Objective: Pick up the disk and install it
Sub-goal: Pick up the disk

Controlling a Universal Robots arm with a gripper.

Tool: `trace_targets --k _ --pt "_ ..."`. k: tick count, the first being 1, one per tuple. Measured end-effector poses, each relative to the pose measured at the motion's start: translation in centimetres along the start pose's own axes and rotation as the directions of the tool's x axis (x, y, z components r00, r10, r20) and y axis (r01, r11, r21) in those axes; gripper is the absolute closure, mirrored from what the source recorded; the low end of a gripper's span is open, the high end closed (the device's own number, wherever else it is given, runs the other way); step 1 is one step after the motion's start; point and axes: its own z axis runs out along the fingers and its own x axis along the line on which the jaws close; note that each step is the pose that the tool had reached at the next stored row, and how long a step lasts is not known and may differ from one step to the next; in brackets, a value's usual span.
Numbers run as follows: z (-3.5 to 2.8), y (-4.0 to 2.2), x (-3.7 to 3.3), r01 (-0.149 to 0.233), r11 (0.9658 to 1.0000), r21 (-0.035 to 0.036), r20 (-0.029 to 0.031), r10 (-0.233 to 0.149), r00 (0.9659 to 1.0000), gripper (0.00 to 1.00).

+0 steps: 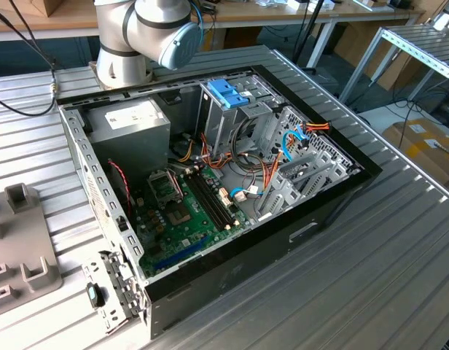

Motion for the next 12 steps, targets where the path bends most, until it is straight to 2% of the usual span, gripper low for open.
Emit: trace_targets --k 9,12 --pt "0.21 0.01 0.01 0.000 1.0000 -0.0004 -0.0002 0.000 1.0000 0.46" --pt "0.04 0.00 0.00 0.000 1.0000 -0.0003 -0.0002 0.000 1.0000 0.46"
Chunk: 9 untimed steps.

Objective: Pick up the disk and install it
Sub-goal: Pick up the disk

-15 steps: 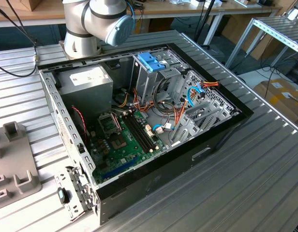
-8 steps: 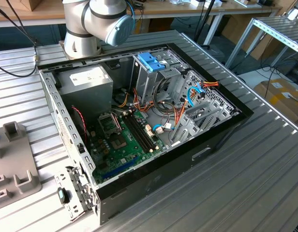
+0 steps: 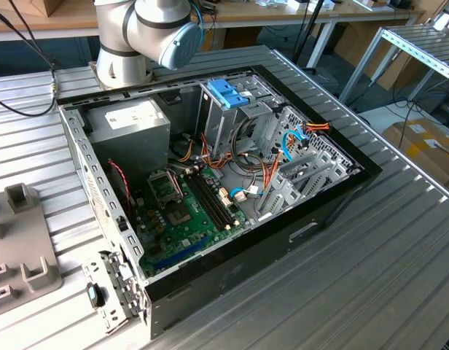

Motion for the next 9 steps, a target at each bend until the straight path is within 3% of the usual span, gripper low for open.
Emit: trace_targets --k 8,9 --pt "-0.08 0.00 0.00 0.000 1.0000 0.0000 -0.0001 0.000 1.0000 0.47" --pt "-0.09 0.00 0.00 0.000 1.0000 -0.0001 -0.0001 0.000 1.0000 0.55"
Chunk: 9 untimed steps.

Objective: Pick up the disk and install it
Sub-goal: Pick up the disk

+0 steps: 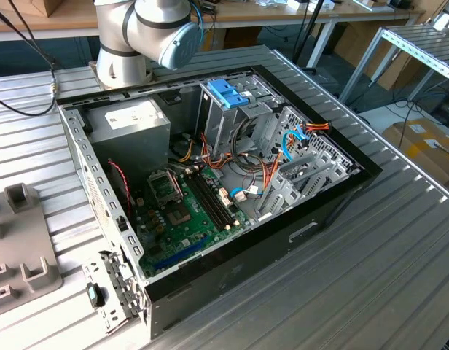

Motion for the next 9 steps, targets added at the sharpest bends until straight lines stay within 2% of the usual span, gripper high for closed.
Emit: trace_targets --k 5,6,9 --pt "-0.02 0.00 0.00 0.000 1.0000 -0.0001 0.0000 0.000 1.0000 0.56" --pt "-0.02 0.00 0.00 0.000 1.0000 0.0000 0.0000 0.000 1.0000 0.65" --pt "-0.04 0.00 0.00 0.000 1.0000 0.0000 0.0000 0.000 1.0000 0.65"
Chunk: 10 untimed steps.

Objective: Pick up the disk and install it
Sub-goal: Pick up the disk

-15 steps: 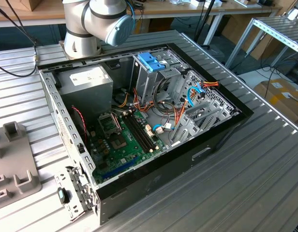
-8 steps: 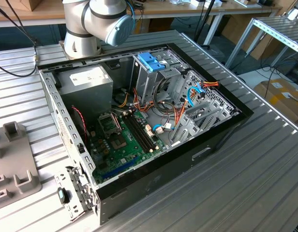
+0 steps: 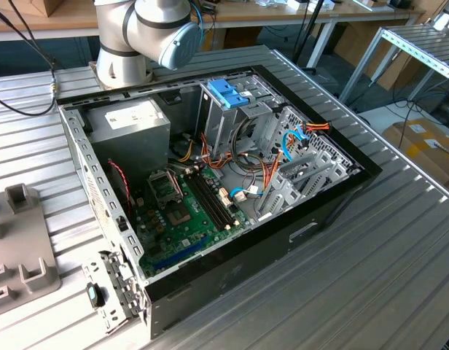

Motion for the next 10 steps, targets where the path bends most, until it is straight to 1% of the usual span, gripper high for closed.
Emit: trace_targets --k 10 --pt "-0.03 0.00 0.00 0.000 1.0000 -0.0001 0.0000 0.000 1.0000 0.65"
